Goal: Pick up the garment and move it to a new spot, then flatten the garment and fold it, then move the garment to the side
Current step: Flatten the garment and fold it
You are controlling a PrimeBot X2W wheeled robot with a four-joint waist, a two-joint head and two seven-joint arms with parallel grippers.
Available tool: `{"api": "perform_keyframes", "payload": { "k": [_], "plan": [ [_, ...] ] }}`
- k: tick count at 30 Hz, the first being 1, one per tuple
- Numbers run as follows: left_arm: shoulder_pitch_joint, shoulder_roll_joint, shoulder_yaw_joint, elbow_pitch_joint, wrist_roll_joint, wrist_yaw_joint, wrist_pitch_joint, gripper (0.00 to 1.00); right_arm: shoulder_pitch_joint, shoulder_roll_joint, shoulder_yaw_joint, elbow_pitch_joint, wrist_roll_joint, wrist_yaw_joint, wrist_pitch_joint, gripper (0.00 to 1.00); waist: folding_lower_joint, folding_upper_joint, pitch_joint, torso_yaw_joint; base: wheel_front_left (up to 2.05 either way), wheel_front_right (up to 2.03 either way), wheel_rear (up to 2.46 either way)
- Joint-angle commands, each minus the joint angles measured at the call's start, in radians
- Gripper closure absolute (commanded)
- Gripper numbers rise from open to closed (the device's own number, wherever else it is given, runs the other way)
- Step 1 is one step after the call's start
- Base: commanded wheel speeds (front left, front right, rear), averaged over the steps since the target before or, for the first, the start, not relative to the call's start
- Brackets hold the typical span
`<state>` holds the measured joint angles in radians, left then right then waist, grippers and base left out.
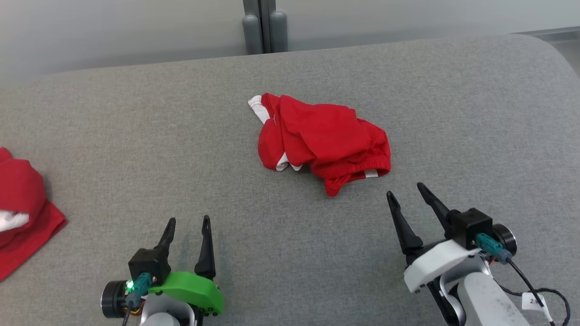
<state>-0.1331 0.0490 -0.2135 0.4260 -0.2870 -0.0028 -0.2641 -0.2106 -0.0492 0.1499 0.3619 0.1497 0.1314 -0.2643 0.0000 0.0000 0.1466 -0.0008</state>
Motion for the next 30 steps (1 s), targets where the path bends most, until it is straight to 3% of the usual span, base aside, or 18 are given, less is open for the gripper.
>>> {"api": "perform_keyframes", "payload": {
  "k": [1, 9, 20, 21, 22, 26, 30],
  "plan": [
    [-0.018, 0.003, -0.006, -0.004, -0.005, 0.007, 0.0, 0.0, -0.026, -0.003, 0.014, 0.002, 0.003, -0.001, 0.0, 0.0, 0.0, 0.0, 0.031, 0.028, 0.0, 0.0, 0.0],
    [-0.049, 0.003, -0.037, -0.004, -0.026, 0.016, 0.0, 0.0, -0.145, -0.004, 0.131, -0.003, -0.003, -0.001, 0.0, 0.0, 0.0, 0.0, 0.086, 0.08, 0.0, 0.0, 0.0],
    [-0.066, 0.003, -0.075, 0.007, -0.053, 0.022, 0.0, 0.0, -0.261, -0.004, 0.138, 0.123, -0.112, -0.001, 0.0, 0.0, 0.0, 0.0, 0.107, 0.137, 0.0, 0.0, 0.0],
    [-0.066, 0.003, -0.08, 0.009, -0.057, 0.024, 0.0, 0.0, -0.267, -0.004, 0.131, 0.14, -0.118, -0.001, 0.0, 0.58, 0.0, 0.0, 0.106, 0.14, 0.0, 0.0, 0.0],
    [-0.066, 0.003, -0.083, 0.01, -0.059, 0.025, 0.0, 0.0, -0.271, -0.004, 0.131, 0.154, -0.126, -0.001, 0.0, 1.0, 0.0, 0.0, 0.104, 0.143, 0.0, 0.0, 0.0],
    [-0.057, 0.003, -0.093, 0.014, -0.07, 0.03, 0.0, 0.0, -0.294, -0.004, 0.124, 0.197, -0.117, -0.001, 0.0, 1.0, 0.0, 0.0, 0.094, 0.15, 0.0, 0.0, 0.0],
    [-0.047, 0.003, -0.093, 0.019, -0.076, 0.03, 0.0, 0.0, -0.31, -0.003, 0.176, 0.15, -0.049, -0.001, 0.0, 1.0, 0.0, 0.0, 0.079, 0.152, 0.0, 0.0, 0.0]
  ]
}}
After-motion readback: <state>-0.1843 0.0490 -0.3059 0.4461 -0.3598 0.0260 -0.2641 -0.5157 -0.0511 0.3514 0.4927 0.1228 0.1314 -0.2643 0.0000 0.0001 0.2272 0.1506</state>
